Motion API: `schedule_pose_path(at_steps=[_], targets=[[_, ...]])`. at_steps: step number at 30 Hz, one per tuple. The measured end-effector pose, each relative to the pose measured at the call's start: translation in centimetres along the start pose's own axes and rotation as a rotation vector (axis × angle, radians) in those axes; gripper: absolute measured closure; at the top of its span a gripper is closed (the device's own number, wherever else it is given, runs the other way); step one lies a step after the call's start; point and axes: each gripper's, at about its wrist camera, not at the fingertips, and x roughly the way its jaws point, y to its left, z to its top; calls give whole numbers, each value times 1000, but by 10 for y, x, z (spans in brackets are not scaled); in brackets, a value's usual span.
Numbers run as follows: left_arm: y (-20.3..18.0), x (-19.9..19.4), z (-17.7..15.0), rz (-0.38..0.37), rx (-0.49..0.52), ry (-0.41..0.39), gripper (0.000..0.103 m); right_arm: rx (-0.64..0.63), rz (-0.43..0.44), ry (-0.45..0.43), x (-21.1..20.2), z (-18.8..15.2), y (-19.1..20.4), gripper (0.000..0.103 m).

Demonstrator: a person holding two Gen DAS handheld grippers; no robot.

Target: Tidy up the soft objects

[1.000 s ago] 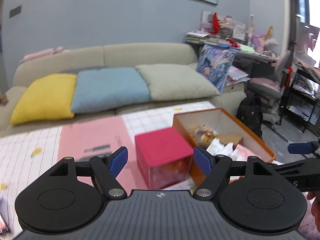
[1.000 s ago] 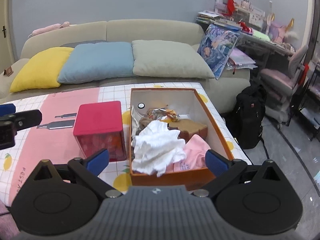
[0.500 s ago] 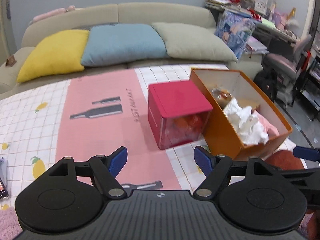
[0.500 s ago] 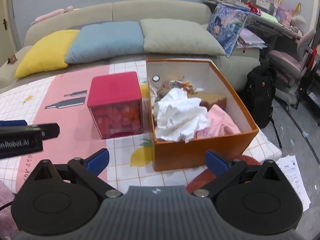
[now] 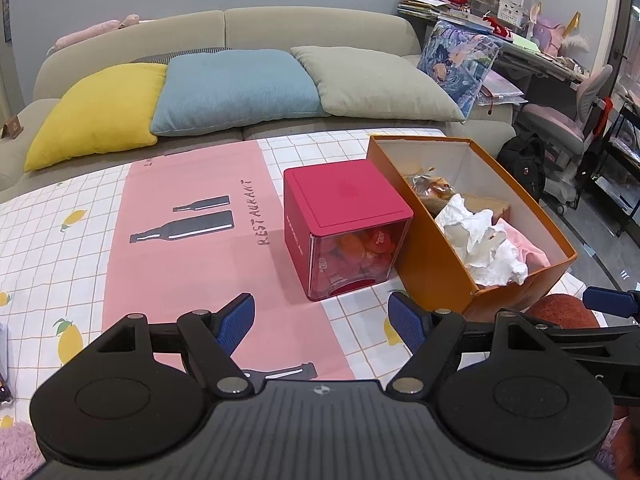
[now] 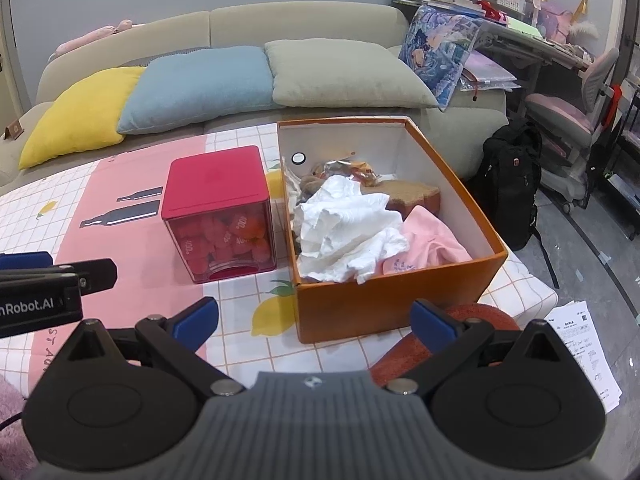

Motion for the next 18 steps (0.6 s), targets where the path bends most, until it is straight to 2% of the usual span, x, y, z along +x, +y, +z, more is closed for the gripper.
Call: schedule_pose_path(at_steps=[6, 18], targets=[[1, -2, 1, -2, -3, -12, 14, -18, 0, -34, -5, 1, 3, 3], [2, -3, 3, 2, -1, -17, 14, -27, 4, -43, -7, 2, 7, 3]])
